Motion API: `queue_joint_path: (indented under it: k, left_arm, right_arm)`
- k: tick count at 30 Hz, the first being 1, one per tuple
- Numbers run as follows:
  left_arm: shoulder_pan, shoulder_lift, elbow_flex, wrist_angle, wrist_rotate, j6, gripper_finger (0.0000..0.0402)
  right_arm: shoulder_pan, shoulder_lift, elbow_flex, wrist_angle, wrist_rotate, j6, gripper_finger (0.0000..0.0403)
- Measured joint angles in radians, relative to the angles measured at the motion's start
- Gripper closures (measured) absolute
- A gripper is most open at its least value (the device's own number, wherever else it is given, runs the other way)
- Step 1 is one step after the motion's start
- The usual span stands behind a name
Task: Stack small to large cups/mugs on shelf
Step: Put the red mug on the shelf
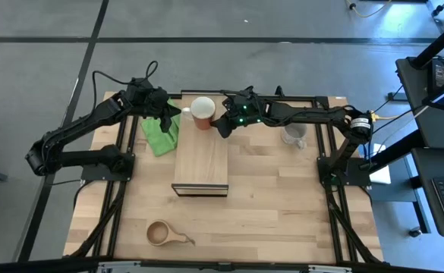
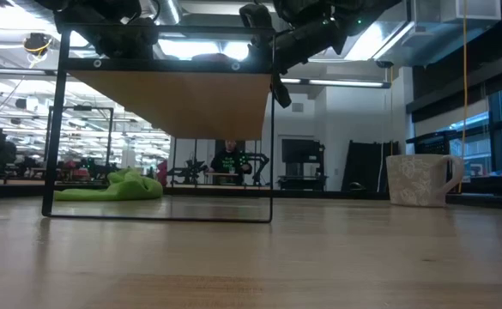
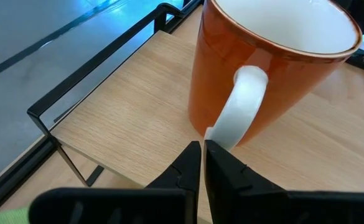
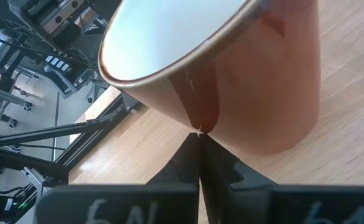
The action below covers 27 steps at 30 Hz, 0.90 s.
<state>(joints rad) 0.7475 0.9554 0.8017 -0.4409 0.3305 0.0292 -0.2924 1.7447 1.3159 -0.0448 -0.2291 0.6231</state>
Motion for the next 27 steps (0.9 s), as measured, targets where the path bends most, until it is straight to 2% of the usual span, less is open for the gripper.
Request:
queue_joint_path:
  k: [27]
  left_arm:
    - [0.0,0.041,0.0,0.034,0.023,0.021,0.0388]
  right_arm:
    - [-0.037,-0.001,0.0,-0.003,-0.005,-0.011,0.0399]
